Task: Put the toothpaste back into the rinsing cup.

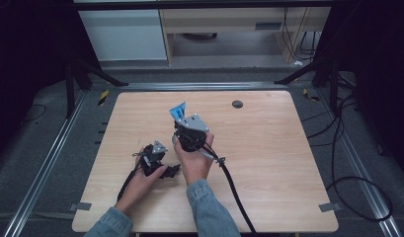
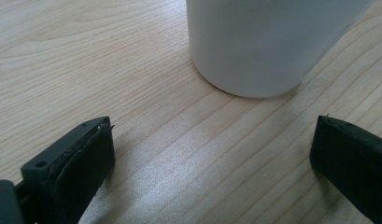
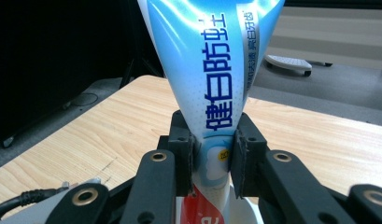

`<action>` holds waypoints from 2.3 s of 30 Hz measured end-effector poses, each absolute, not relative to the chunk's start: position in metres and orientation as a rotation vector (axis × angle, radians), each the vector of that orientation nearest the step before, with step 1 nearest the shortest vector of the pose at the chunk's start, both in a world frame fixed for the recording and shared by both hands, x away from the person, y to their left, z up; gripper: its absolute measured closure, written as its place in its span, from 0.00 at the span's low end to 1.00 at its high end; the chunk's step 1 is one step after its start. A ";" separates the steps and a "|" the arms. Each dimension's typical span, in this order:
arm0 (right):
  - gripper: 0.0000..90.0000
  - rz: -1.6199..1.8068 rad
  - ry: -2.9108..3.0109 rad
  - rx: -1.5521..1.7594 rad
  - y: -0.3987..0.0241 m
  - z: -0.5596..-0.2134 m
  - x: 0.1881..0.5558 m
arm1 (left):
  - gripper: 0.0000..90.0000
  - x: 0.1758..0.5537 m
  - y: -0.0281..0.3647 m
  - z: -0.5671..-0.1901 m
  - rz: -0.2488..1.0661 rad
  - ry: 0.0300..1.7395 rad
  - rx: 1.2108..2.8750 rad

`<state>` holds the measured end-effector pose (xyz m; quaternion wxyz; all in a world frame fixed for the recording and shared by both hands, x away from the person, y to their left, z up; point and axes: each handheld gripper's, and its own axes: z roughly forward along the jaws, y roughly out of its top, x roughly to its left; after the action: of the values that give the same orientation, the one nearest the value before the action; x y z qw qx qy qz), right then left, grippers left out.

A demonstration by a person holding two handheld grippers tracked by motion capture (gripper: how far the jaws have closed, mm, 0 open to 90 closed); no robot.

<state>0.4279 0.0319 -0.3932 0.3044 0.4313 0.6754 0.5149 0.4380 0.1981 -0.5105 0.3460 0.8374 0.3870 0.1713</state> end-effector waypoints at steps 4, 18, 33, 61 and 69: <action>0.81 1.370 1.787 1.152 0.034 -0.400 0.428 | 0.00 0.438 0.198 -0.510 0.444 1.004 2.173; 0.81 1.378 1.772 1.171 0.036 -0.413 0.427 | 0.00 0.438 0.198 -0.511 0.447 1.004 2.173; 0.81 1.365 1.751 1.195 0.035 -0.422 0.427 | 0.00 0.438 0.198 -0.510 0.447 1.004 2.173; 0.80 1.375 1.736 1.178 0.036 -0.432 0.426 | 0.00 0.438 0.198 -0.511 0.447 1.005 2.171; 0.79 1.379 1.732 1.178 0.035 -0.432 0.427 | 0.00 0.438 0.198 -0.510 0.447 1.002 2.176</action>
<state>0.4268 0.0354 -0.4319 0.3115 0.4464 0.6562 0.5227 0.4381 0.1983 -0.5104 0.3452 0.8379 0.3861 0.1721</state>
